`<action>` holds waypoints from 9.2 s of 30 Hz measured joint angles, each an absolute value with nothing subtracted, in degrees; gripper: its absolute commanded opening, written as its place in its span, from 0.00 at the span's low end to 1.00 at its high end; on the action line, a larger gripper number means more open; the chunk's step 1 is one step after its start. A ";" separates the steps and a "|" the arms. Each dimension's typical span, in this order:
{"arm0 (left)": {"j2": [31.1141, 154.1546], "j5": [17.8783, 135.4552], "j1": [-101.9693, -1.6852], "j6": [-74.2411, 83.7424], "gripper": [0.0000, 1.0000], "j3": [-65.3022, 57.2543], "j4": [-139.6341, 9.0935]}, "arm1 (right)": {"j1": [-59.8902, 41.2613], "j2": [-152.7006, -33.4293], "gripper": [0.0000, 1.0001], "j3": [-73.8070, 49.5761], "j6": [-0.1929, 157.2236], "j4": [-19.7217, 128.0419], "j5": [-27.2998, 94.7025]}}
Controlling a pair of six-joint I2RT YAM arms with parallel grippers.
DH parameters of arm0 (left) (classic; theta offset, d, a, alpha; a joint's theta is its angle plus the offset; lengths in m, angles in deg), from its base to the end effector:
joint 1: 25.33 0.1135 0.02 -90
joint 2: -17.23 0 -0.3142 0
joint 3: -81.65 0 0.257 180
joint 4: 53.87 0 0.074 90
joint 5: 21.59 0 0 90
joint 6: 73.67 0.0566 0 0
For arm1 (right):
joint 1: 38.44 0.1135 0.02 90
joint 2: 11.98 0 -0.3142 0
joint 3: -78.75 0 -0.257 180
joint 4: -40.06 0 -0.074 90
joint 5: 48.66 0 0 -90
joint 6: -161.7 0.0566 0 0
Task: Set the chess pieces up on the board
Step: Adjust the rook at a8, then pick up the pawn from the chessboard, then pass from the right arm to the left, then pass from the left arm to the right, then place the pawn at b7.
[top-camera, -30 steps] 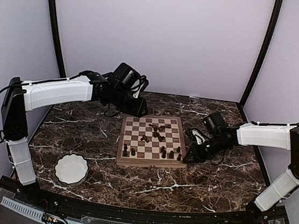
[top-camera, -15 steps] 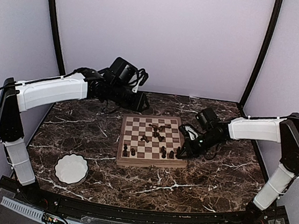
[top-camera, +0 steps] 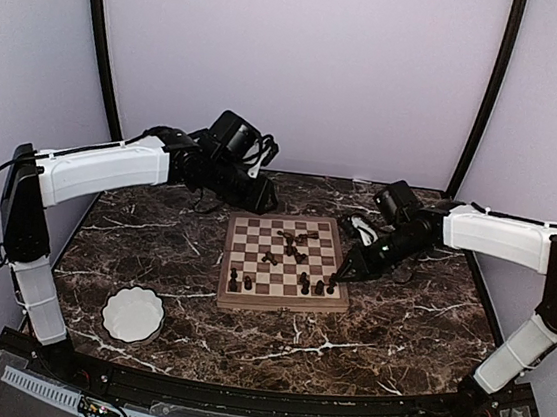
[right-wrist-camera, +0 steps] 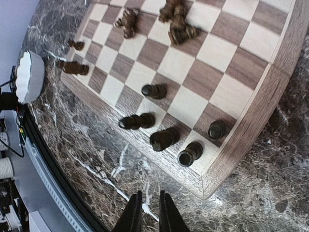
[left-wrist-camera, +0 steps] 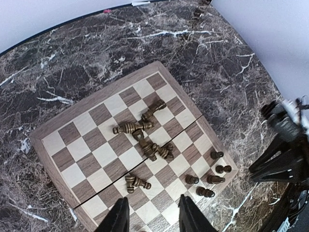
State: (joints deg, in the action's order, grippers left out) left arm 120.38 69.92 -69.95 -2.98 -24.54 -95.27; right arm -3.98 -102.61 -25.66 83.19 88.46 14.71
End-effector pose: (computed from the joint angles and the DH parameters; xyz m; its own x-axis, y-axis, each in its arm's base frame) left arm 0.3196 -0.3175 0.3521 -0.6539 0.1809 -0.7346 0.5305 0.8020 -0.2747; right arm 0.2556 0.2061 0.2495 -0.8564 -0.3717 -0.3583 -0.5107 0.7120 0.4820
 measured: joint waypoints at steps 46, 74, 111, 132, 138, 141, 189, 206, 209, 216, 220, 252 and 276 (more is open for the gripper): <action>113.41 67.45 -63.46 -11.42 0.51 -16.06 -106.16 | 8.71 -137.89 0.44 15.99 79.80 97.62 33.94; 113.43 68.64 -63.46 -11.31 0.50 -11.62 -99.67 | 10.20 -142.09 0.00 19.64 78.90 96.42 31.91; 116.95 102.19 -58.95 -32.88 0.48 13.32 -38.58 | 2.94 -126.59 0.03 8.63 84.89 85.79 13.14; 126.90 117.57 -58.65 -40.33 0.08 7.85 -30.62 | 6.46 -124.84 0.15 8.37 77.70 89.68 17.53; 127.05 118.05 -58.54 -40.42 0.07 7.48 -30.64 | 6.49 -123.07 0.35 7.71 78.03 89.88 19.74; 126.81 116.90 -58.26 -40.16 0.08 6.52 -31.58 | 5.39 -117.96 0.39 2.81 80.37 86.62 18.49; 123.07 107.02 -58.71 -48.90 0.08 -0.43 -23.30 | -5.03 -116.93 0.28 -13.40 126.38 30.15 -8.87; 124.38 107.72 -58.78 -49.12 0.08 -0.91 -23.32 | -5.05 -119.38 0.08 -12.70 128.04 28.64 -9.42; 124.49 107.82 -58.69 -49.36 0.22 -1.17 -23.39 | -5.05 -119.40 0.06 -12.62 127.75 28.35 -9.40; 124.19 105.97 -58.21 -45.73 0.45 -2.03 -29.94 | -4.97 -119.12 0.03 -9.12 120.63 38.45 -7.48; 121.23 101.75 -57.32 -38.61 0.55 -2.31 -41.22 | -4.29 -118.94 0.03 -2.93 109.55 56.50 -1.77; 104.27 87.24 -51.11 -27.42 0.95 10.80 -63.60 | 7.23 -131.18 0.05 19.43 80.52 124.79 40.02; 104.25 88.61 -51.11 -28.55 0.94 10.80 -63.60 | 7.40 -138.46 0.10 21.37 80.52 125.46 41.70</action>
State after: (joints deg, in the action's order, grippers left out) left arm 104.25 88.61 -51.11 -28.55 10.80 -63.60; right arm 7.40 -138.46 21.37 80.52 125.46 41.70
